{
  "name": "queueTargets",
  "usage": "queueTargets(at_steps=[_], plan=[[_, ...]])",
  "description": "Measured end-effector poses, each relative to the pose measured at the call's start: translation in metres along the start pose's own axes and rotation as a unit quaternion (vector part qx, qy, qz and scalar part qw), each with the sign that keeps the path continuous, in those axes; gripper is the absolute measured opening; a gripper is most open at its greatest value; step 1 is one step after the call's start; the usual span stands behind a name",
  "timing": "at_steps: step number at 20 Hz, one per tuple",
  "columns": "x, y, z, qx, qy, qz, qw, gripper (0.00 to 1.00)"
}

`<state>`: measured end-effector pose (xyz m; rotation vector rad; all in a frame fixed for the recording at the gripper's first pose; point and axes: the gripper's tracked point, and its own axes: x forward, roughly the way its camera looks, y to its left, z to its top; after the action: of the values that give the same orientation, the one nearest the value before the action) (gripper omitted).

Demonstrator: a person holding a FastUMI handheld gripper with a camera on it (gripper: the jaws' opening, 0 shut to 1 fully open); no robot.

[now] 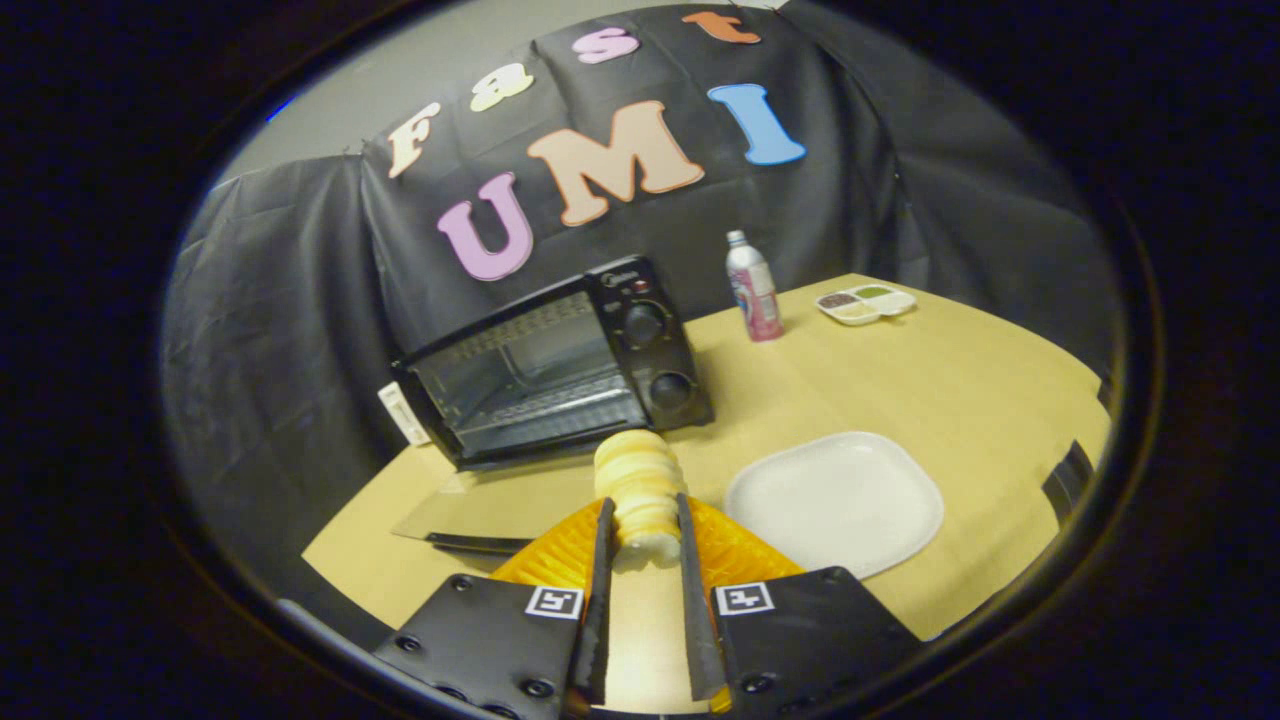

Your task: Open the toaster oven, put the food inside, and close the toaster oven door.

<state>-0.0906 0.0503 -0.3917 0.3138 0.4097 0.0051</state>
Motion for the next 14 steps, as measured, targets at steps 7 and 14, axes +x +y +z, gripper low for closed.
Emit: queueTargets(at_steps=[7, 14], plan=[[0.067, 0.084, 0.015, 0.01, 0.004, 0.061, 0.998, 0.34], [0.151, 0.105, 0.041, 0.078, -0.023, 0.015, 0.997, 0.33]])
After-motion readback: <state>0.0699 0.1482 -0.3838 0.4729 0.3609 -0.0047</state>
